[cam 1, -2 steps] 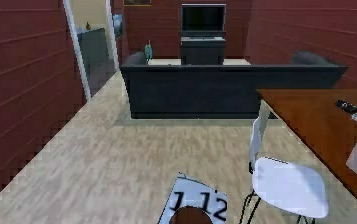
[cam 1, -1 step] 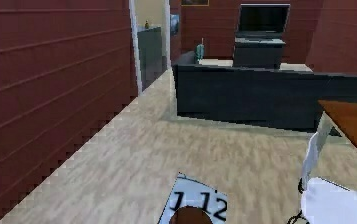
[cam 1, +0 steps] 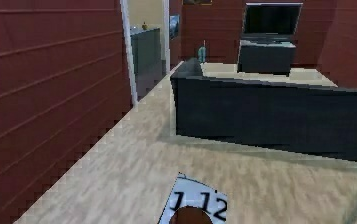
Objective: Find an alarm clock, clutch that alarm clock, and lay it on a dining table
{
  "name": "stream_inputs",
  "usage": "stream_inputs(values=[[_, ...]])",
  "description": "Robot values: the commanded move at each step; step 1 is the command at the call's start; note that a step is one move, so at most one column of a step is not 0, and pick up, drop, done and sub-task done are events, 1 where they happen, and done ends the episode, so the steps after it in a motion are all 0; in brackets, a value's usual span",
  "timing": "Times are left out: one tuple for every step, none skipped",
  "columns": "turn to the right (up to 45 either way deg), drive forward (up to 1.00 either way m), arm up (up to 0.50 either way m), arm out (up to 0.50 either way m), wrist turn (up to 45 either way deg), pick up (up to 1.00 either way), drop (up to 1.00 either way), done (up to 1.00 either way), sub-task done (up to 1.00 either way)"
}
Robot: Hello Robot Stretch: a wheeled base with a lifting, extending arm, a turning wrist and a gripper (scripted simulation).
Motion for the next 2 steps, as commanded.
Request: stream_inputs(values=[[12.0, 0.0, 0.0, 0.0, 0.0, 0.0, 0.0, 0.0, 0.0], [0.0, 0.6, 0.0, 0.0, 0.0, 0.0, 0.0, 0.0, 0.0]])
